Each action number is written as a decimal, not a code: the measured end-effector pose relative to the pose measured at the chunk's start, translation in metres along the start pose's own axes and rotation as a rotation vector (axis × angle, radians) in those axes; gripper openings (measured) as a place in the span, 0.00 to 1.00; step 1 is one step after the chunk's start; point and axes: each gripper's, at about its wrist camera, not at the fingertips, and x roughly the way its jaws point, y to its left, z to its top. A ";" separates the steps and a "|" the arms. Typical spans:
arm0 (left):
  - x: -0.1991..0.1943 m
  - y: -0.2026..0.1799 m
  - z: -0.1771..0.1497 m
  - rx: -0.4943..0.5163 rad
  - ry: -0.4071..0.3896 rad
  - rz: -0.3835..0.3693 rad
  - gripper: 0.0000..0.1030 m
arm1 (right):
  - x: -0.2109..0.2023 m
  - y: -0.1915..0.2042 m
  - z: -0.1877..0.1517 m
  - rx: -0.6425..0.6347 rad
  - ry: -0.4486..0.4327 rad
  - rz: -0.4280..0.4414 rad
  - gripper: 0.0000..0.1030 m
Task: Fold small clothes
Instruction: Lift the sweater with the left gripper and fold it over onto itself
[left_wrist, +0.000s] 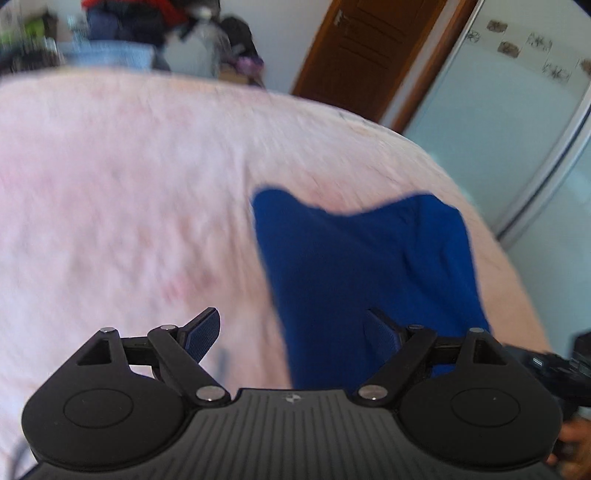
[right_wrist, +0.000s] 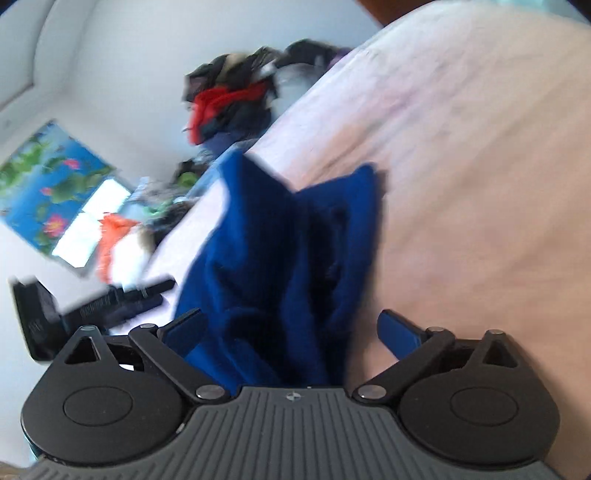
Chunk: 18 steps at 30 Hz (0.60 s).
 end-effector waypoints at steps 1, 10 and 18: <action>0.004 0.002 -0.006 -0.022 0.028 -0.049 0.83 | 0.006 0.001 0.002 -0.007 0.019 0.009 0.99; 0.032 0.002 -0.018 -0.089 0.069 -0.183 0.51 | 0.054 0.025 0.023 -0.059 0.067 0.056 0.83; 0.007 0.005 0.013 -0.063 -0.017 -0.170 0.30 | 0.051 0.010 0.025 0.153 0.070 0.096 0.29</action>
